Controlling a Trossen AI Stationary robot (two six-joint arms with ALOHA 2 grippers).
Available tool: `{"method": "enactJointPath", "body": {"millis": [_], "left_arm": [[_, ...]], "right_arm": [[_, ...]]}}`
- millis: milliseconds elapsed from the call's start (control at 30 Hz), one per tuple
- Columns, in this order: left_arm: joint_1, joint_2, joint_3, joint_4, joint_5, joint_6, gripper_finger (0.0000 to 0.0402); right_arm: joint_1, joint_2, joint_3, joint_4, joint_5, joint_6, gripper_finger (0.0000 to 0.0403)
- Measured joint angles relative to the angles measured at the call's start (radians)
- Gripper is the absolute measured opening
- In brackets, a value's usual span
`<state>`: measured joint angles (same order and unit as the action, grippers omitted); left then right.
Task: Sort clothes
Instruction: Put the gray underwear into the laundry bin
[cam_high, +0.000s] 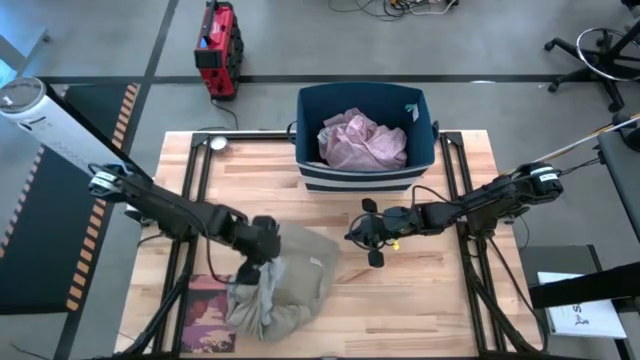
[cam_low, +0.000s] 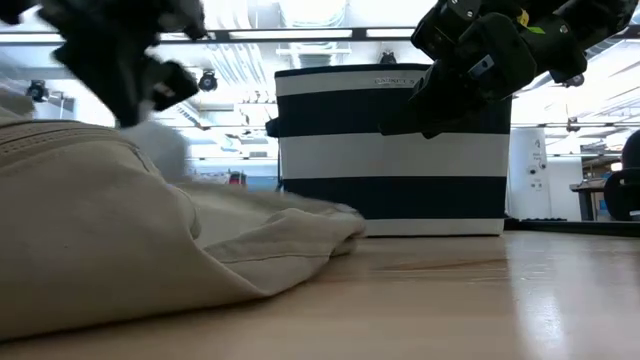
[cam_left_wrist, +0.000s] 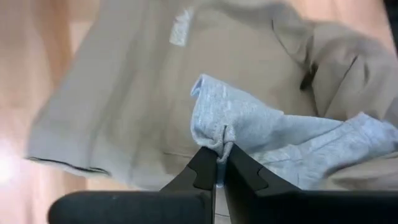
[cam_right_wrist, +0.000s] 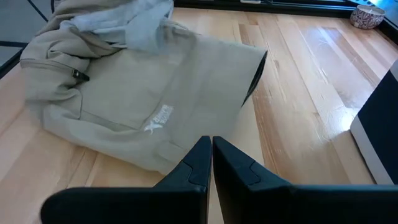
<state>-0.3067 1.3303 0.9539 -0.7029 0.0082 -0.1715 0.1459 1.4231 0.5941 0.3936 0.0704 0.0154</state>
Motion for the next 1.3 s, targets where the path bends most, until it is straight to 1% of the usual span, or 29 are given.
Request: {"method": "enactJointPath", "body": {"millis": [233,500,633,867,1067,1233,1300], "left_arm": [[0.071,-0.124,0.000,0.023,0.000,0.034,0.0001],[0.182,-0.251,0.000,0.167,-0.051,0.044,0.0000],[0.252,-0.270,0.000,0.276,-0.053,0.088,0.0000],[0.379,-0.257,0.000,0.547,-0.048,0.197,0.0000],[0.488,-0.254,0.000,0.764,0.033,0.313,0.0000],[0.598,-0.246,0.000,0.916,0.155,0.328,0.0000],[0.643,-0.234,0.009,0.936,0.198,0.318,0.0000]], "right_arm": [[0.000,0.000,0.000,0.000,0.000,0.000,0.0000],[0.000,0.000,0.000,0.000,0.000,0.000,0.0000],[0.000,0.000,0.000,0.000,0.000,0.000,0.0000],[0.000,0.000,0.000,0.000,0.000,0.000,0.0000],[0.000,0.000,0.000,0.000,0.000,0.000,0.0000],[0.000,0.000,0.000,0.000,0.000,0.000,0.0000],[0.000,0.000,0.000,0.000,0.000,0.000,0.0000]]}}
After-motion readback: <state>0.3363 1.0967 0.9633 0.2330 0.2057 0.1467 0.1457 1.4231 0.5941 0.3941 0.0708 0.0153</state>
